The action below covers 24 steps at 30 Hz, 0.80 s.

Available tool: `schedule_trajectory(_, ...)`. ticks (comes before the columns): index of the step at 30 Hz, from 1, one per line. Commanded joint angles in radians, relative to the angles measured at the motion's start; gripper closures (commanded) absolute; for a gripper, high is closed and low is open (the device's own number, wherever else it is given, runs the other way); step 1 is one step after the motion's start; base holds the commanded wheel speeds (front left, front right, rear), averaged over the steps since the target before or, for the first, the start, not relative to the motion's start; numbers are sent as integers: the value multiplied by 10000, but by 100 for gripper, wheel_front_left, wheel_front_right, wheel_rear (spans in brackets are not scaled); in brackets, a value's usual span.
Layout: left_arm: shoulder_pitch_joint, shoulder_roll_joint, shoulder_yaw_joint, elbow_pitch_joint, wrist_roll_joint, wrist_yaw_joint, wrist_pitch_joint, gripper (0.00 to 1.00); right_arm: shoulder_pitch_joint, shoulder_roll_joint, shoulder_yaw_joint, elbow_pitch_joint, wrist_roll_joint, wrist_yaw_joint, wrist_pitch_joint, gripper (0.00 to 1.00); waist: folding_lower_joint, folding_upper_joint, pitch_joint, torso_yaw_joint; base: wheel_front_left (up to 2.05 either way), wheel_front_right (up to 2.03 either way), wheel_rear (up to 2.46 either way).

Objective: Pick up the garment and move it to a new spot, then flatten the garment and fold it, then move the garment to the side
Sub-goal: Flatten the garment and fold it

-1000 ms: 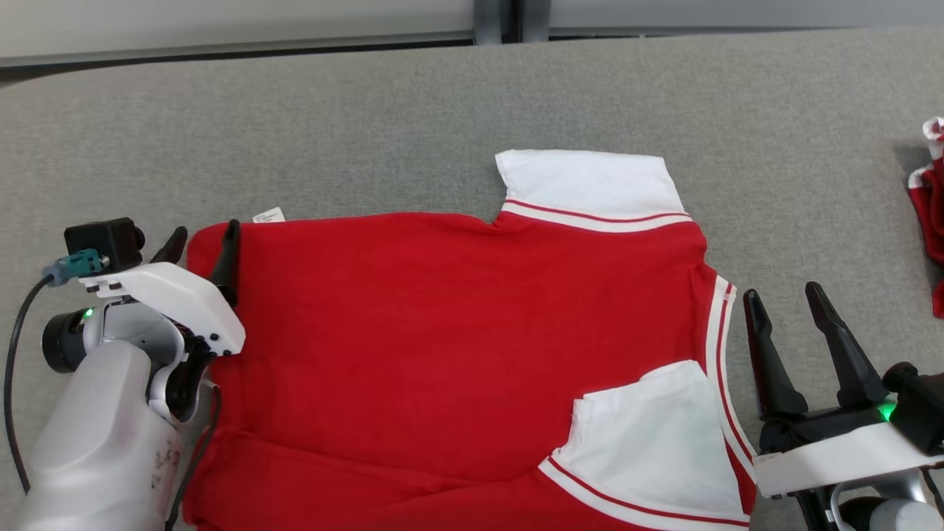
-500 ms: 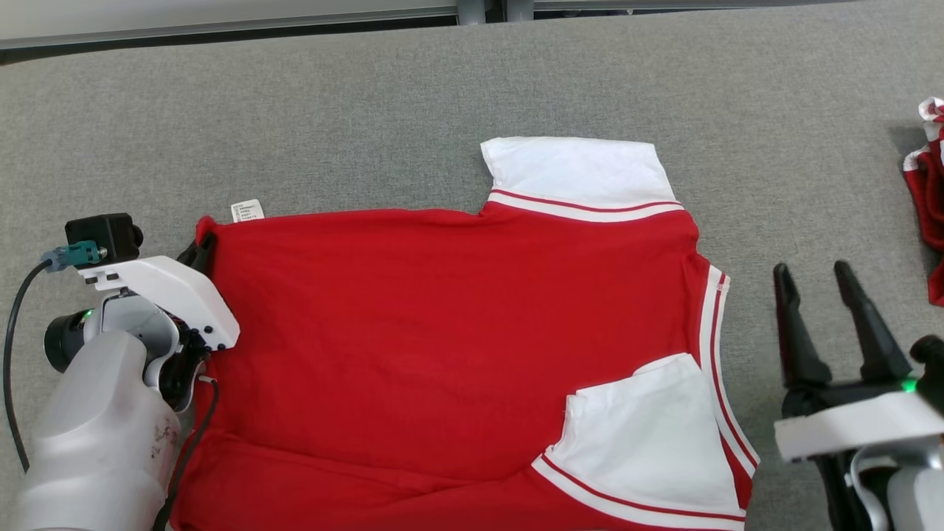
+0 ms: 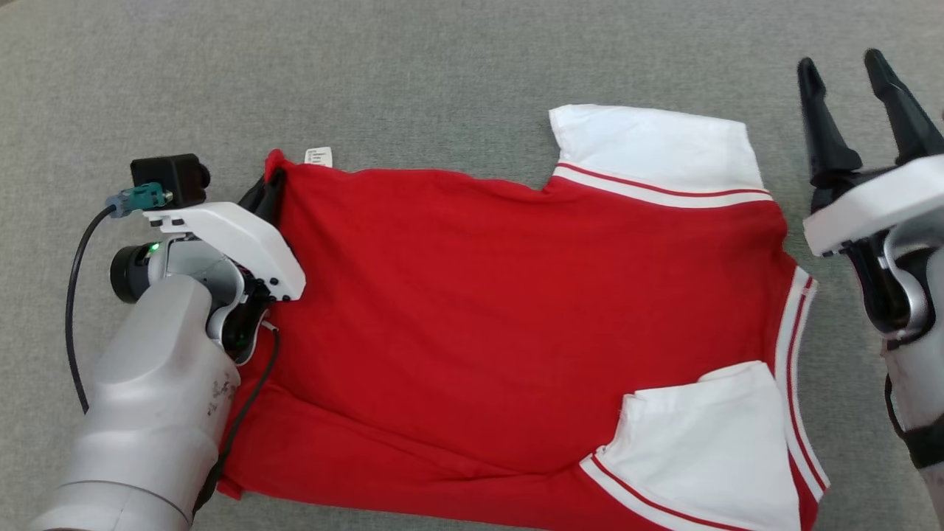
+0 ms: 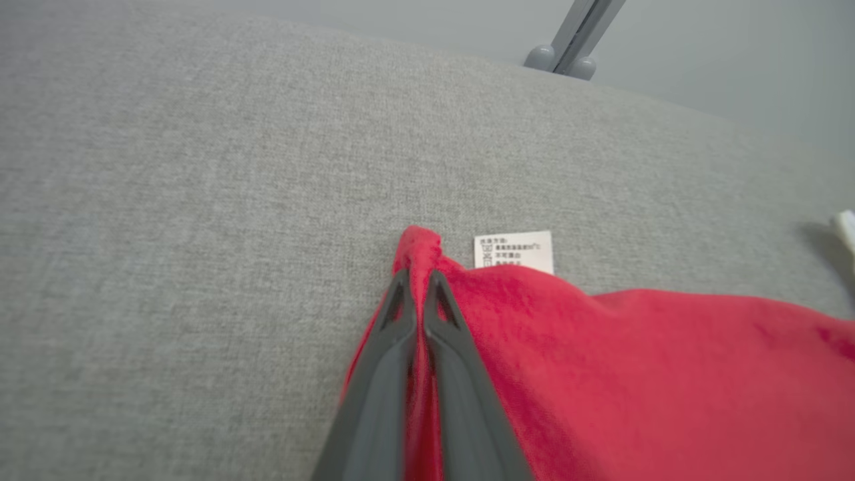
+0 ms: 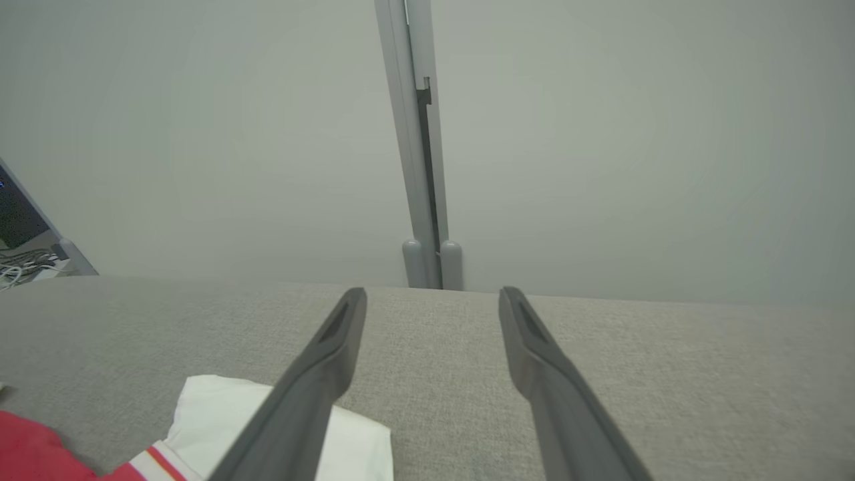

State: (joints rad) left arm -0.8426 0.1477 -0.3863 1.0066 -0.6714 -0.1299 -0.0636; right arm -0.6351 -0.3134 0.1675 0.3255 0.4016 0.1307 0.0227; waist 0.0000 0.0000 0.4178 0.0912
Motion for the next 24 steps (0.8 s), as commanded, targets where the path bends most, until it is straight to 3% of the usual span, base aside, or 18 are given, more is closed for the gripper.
schedule_trajectory(1, -163, -2, -105, -58, -81, -7, -52, 100, -306, -112, 314, 347, 58, 0, 118, 0, 0, 0, 328, 365, 0, 0, 0)
schedule_trajectory(7, -243, -119, -668, -95, -443, 1, -179, 100, -1648, -362, 2278, 2334, 682, -2, 844, 0, 0, 0, 510, 675, 0, 0, 0)
schedule_trajectory(13, -287, -52, -1074, -24, -838, 0, -268, 100, -2186, -693, 3856, 3130, 1721, -2, 1419, 0, 0, 0, 462, 730, 0, 0, 0)
schedule_trajectory(14, -288, -33, -1125, -10, -911, 0, -287, 100, -2245, -754, 4038, 3210, 1887, -2, 1493, 33, 0, 0, 445, 713, 0, 0, 0)
schedule_trajectory(15, -293, -11, -1167, 10, -972, 0, -311, 100, -2290, -785, 4165, 3272, 2059, -2, 1517, 60, 0, 0, 427, 695, 0, 0, 0)
schedule_trajectory(16, -296, 16, -1209, 25, -1036, 0, -336, 100, -2309, -805, 4289, 3316, 2212, -2, 1530, 100, 0, 0, 406, 677, 0, 0, 0)
schedule_trajectory(24, -296, 248, -1346, -89, -1448, -1, -864, 100, -2575, -1010, 4621, 3366, 2553, -2, -29, 100, 0, 0, 183, 540, 0, 0, 0)
